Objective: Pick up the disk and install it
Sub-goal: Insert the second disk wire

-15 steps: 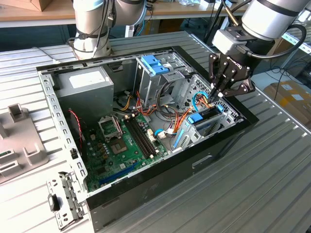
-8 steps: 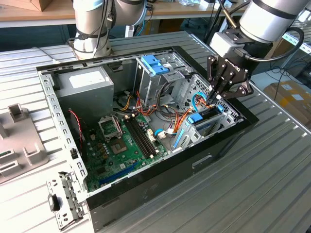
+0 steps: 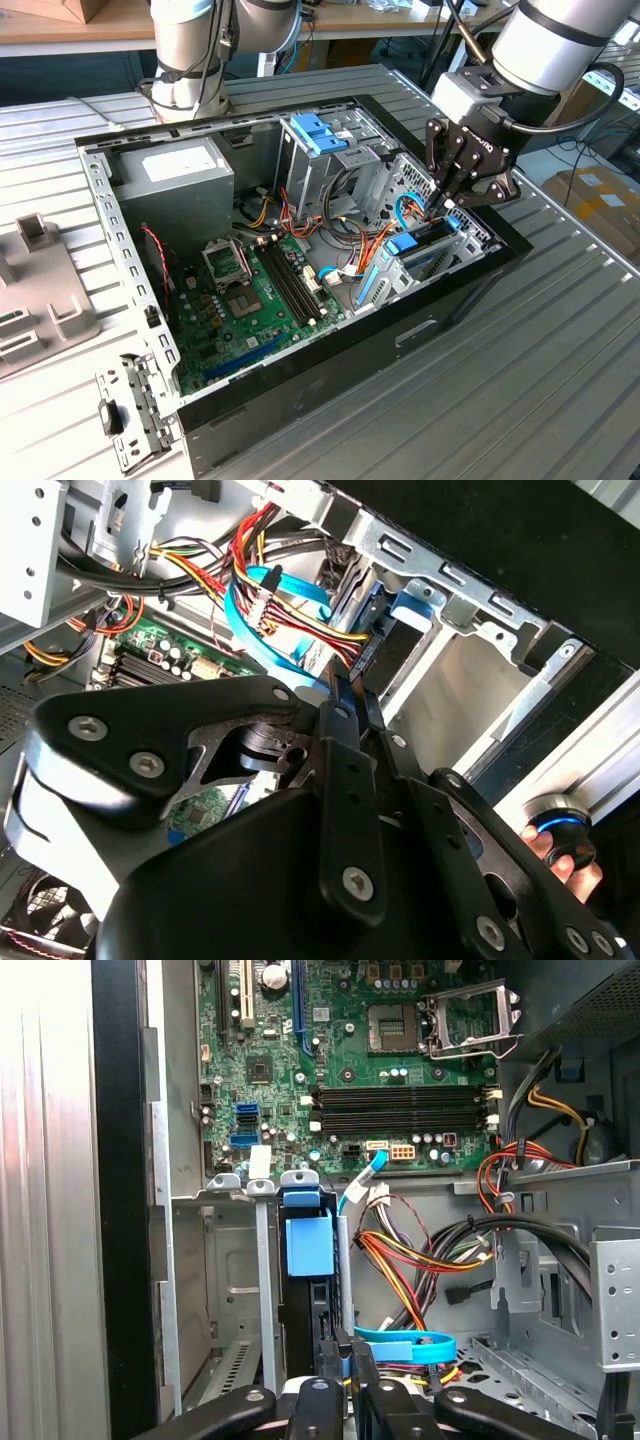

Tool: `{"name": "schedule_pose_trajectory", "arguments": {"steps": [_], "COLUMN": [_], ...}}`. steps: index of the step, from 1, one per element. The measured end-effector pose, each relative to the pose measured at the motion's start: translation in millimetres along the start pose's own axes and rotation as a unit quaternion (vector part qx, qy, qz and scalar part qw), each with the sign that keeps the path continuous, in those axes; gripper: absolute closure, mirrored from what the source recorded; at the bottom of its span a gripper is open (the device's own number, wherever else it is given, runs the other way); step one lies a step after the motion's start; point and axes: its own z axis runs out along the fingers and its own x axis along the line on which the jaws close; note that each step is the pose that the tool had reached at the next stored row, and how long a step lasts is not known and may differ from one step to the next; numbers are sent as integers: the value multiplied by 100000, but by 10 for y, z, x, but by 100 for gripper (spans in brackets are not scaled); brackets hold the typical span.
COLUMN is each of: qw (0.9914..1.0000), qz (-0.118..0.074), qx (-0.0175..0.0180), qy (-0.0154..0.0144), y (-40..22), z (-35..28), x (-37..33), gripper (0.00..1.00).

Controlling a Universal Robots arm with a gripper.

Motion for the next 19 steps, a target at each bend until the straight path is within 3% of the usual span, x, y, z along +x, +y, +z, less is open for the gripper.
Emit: {"name": "schedule_pose_trajectory", "arguments": {"steps": [10, 19], "qw": [100000, 100000], "qz": [-3, -6], "qx": [-4, -7], "qy": [-14, -31], "y": [-28, -24], "z": [2, 23], "x": [72, 73], "gripper": [84, 84]}}
